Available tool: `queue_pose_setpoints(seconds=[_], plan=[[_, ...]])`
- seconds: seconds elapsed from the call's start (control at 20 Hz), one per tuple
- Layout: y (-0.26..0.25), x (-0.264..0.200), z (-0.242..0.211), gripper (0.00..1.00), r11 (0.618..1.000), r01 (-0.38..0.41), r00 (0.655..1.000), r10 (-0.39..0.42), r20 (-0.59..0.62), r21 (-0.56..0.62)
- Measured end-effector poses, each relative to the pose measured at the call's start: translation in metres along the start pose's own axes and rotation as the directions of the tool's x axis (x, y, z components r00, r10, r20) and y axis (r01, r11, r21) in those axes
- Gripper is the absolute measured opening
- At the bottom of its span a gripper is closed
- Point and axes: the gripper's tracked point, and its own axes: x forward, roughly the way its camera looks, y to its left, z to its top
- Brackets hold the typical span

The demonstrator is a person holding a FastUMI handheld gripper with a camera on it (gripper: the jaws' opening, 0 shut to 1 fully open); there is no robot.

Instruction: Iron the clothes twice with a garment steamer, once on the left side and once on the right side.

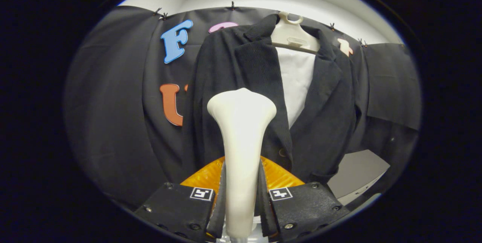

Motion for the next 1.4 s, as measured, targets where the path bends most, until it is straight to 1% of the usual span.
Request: queue_pose_setpoints(seconds=[0.25,0.4,0.7,1.1,1.4], plan=[[-0.002,-0.001,-0.027,0.41,1.0,-0.005,1.0,0.006,-0.03,0.021],[0.0,0.0,-0.046,0.41,1.0,-0.015,0.998,0.016,-0.067,0.026],[-0.001,0.004,-0.089,0.41,0.999,-0.005,0.991,0.011,-0.135,0.04],[-0.005,0.009,-0.152,0.4,1.0,0.004,0.971,0.002,-0.239,0.024],[-0.01,0.008,-0.193,0.41,1.0,0.003,0.958,0.0,-0.286,0.011]])
